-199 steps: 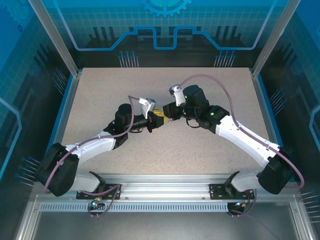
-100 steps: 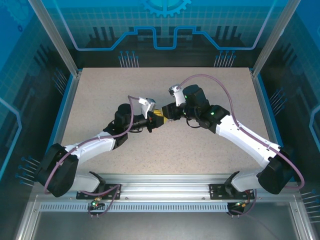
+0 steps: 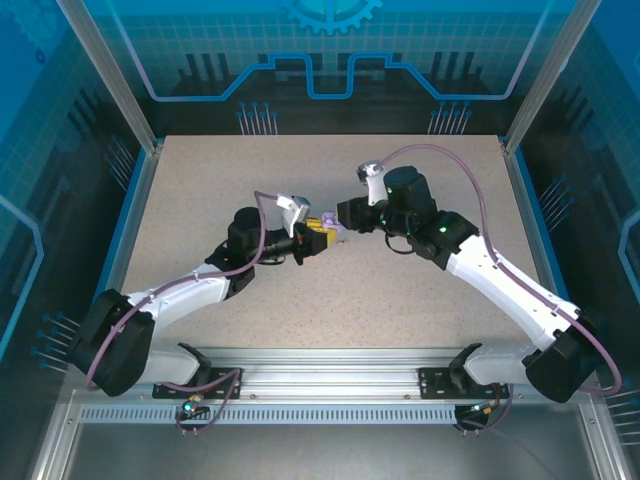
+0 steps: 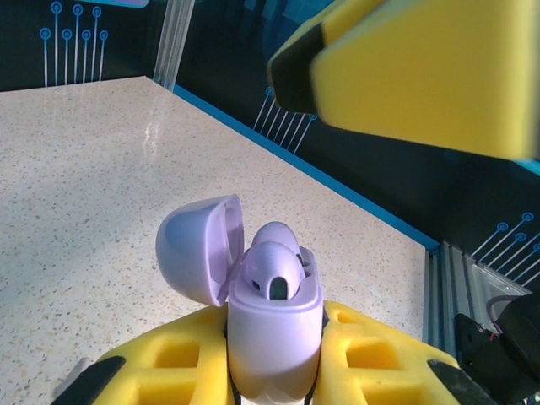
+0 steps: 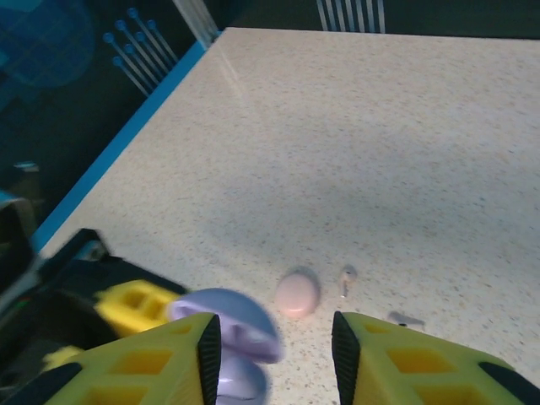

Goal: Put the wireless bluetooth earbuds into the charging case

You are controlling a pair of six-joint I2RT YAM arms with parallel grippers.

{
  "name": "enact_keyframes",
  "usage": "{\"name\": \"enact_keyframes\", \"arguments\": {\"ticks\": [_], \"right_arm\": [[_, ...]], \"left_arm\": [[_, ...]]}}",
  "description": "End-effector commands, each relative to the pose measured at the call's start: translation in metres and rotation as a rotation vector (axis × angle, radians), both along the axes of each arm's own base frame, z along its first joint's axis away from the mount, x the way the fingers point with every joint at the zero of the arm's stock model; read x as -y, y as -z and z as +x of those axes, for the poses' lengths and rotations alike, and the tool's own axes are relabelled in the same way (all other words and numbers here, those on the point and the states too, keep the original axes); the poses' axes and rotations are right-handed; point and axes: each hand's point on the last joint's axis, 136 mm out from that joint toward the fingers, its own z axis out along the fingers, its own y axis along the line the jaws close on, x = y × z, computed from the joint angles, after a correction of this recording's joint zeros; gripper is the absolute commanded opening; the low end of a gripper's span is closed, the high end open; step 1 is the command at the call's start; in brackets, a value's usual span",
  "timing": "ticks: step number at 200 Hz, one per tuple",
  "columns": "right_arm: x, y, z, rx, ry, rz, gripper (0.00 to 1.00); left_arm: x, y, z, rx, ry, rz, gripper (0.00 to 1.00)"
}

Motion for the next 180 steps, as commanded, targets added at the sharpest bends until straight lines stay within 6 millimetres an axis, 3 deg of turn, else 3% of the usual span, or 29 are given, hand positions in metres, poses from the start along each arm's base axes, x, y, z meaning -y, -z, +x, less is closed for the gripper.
{"name": "enact_keyframes", "arguments": {"ticks": [1,41,91,180], "right_arm": [[0.017,0.022,0.001,-0.082,0.035,0.000,0.41],[0.023,0.035,0.003,-0.137,0.001,0.023,0.39],[0.006,0.029,-0.004,-0.131,-0.116,0.078,0.38],[-0.002,0.008,-0.017,-0.071,-0.195,0.135,0.37]], "left_arm": [[0.005,-0.030,-0.015,0.092,0.070,-0.057,0.06],[0.008,-0.046,-0.029,0.138,0.141,-0.091,0.07],[0.015,-0.047,-0.037,0.135,0.200,-0.089,0.07],[0.018,-0.028,-0.017,0.035,0.137,-0.049,0.07]]}}
